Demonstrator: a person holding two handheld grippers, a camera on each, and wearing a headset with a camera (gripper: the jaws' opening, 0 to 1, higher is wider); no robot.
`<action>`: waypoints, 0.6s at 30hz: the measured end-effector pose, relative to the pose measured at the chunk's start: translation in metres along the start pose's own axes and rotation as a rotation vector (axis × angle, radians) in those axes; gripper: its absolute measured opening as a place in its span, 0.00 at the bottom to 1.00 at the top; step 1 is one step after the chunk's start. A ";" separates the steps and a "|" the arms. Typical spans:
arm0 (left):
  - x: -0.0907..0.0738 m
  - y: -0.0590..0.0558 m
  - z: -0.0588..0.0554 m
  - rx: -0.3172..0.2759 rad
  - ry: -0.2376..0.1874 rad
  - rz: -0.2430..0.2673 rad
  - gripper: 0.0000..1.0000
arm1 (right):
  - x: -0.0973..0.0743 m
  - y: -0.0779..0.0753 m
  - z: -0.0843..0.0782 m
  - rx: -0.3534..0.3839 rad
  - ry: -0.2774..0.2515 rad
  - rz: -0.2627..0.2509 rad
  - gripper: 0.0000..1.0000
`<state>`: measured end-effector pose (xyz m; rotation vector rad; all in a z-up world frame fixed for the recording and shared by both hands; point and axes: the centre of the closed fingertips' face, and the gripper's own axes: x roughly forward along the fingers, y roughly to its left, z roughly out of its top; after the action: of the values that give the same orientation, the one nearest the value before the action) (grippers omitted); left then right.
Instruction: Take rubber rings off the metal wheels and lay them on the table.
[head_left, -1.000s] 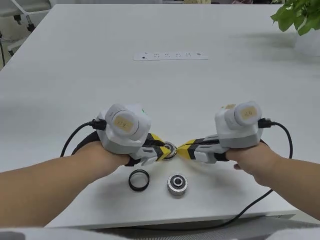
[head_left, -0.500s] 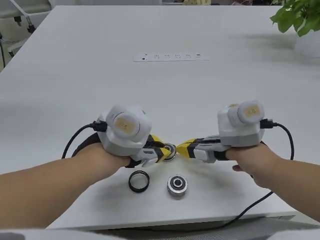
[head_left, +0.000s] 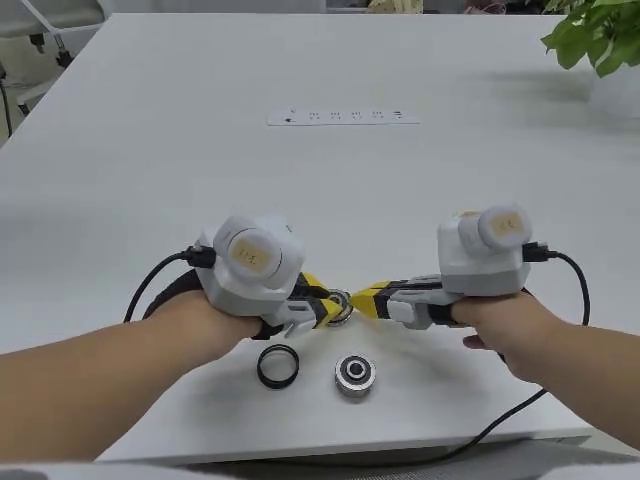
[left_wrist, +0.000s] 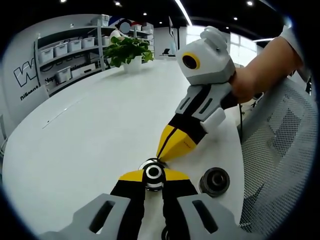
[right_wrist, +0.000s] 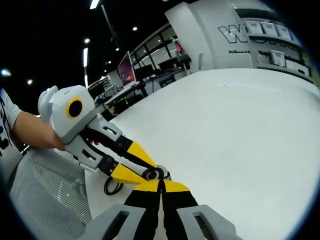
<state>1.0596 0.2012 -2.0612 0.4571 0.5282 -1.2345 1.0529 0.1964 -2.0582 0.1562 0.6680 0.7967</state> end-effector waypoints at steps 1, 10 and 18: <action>0.000 0.000 0.000 0.000 0.000 0.001 0.07 | 0.000 0.001 0.000 -0.008 -0.001 0.003 0.00; 0.000 0.000 0.000 -0.001 0.000 0.002 0.07 | 0.003 0.009 0.003 -0.034 -0.003 0.022 0.00; 0.001 0.001 0.001 0.000 -0.002 0.000 0.07 | 0.005 0.016 0.009 -0.040 -0.035 0.056 0.00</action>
<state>1.0606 0.2004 -2.0612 0.4559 0.5262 -1.2348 1.0513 0.2122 -2.0481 0.1531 0.6163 0.8590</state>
